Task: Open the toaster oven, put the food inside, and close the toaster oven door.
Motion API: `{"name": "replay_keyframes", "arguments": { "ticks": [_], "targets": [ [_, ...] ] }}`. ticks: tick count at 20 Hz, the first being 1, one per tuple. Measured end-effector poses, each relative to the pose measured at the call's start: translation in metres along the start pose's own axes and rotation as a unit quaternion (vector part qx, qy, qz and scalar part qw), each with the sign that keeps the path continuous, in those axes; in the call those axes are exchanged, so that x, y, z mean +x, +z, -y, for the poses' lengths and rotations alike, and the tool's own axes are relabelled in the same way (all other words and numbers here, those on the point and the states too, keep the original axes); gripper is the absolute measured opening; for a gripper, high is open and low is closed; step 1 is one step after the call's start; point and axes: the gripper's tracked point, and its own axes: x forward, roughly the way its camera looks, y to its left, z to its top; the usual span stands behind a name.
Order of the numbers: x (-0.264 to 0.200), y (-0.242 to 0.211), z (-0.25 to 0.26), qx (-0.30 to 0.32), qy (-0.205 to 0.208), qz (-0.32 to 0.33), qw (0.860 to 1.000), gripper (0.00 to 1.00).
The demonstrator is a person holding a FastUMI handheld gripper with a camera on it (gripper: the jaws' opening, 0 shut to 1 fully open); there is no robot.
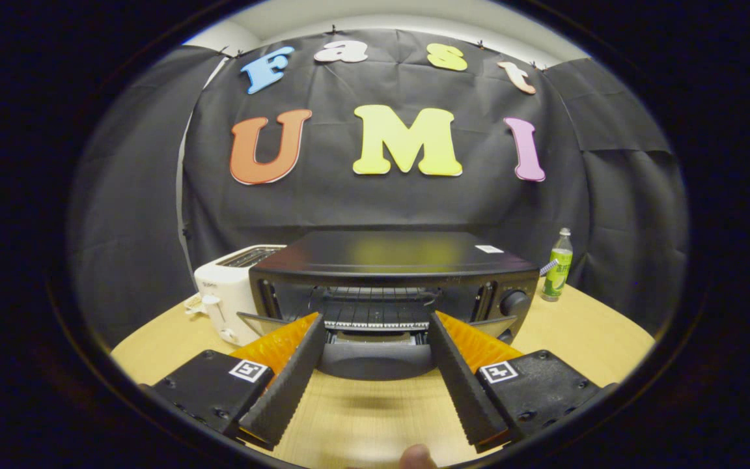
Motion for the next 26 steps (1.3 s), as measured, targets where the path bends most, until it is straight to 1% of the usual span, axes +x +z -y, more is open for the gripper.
{"name": "replay_keyframes", "arguments": {
  "ticks": [4, 8, 11, 15, 18, 21, 26],
  "targets": [
    [-0.021, -0.025, 0.000, -0.005, 0.000, -0.024, 1.000, 1.00],
    [-0.037, -0.053, 0.001, -0.012, 0.001, -0.068, 0.998, 1.00],
    [-0.045, -0.075, 0.001, -0.013, 0.008, -0.106, 0.994, 1.00],
    [-0.051, -0.104, 0.002, 0.008, 0.016, -0.162, 0.987, 1.00],
    [-0.057, -0.102, 0.009, 0.004, 0.008, -0.165, 0.986, 1.00],
    [-0.071, -0.091, 0.017, -0.001, 0.001, -0.156, 0.988, 1.00],
    [-0.129, -0.067, 0.021, 0.018, -0.008, -0.122, 0.992, 1.00]
  ]
}}
